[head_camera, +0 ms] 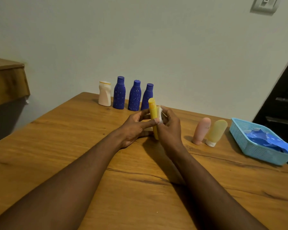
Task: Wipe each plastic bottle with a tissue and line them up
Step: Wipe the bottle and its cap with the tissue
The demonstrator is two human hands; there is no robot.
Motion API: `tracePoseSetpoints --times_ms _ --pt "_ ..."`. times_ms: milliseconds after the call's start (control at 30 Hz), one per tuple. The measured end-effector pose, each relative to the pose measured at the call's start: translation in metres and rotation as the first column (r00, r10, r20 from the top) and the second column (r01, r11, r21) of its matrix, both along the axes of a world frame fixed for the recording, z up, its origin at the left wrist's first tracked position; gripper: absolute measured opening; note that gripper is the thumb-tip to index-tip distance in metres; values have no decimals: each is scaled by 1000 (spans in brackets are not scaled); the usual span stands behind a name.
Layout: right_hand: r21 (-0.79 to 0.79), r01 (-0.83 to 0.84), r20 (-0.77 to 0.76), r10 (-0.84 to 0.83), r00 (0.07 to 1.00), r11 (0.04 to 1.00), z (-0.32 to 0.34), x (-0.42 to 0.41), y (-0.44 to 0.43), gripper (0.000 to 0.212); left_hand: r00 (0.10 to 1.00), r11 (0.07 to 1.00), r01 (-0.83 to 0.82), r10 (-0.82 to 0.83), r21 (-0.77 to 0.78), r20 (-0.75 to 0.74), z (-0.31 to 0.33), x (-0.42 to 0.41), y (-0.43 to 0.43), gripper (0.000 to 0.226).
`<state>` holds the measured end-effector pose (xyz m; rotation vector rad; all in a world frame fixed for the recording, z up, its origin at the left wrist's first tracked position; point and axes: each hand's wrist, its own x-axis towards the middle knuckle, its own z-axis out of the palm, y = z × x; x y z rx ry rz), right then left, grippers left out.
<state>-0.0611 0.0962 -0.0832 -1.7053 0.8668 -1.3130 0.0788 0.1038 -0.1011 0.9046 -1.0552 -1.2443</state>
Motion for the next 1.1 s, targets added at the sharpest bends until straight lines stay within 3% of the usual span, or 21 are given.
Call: tracePoseSetpoints --times_ms 167,300,467,567,667,767,933,1033,1100 --pt "-104 221 26 -220 975 970 6 -7 -12 32 998 999 49 -50 3 50 -1 4 -1 64" --pt "-101 121 -74 -129 989 988 1 -8 -12 25 998 999 34 -34 -2 46 -2 2 0 61" --pt "144 24 -309 22 951 989 -7 -9 -9 44 999 999 -42 42 -25 -11 -1 3 0 59" --pt "99 -12 -273 39 961 995 -1 -6 2 51 996 996 -87 87 -36 -5 -1 4 -2 63" --pt "7 -43 -129 43 991 999 9 1 12 46 994 994 -108 109 -35 20 -1 4 -2 64" --pt "15 -126 -47 126 991 992 9 11 14 50 997 997 -69 70 -28 32 1 2 1 57" --pt "68 -146 -60 150 987 987 5 13 9 72 996 998 -32 36 -62 78 1 -2 5 59" --pt "124 -157 -63 165 984 980 5 9 8 67 997 997 -34 39 -63 71 2 -4 7 65" --pt "181 -158 -86 176 981 971 2 9 10 60 998 998 -42 44 -38 50 3 -5 8 49"
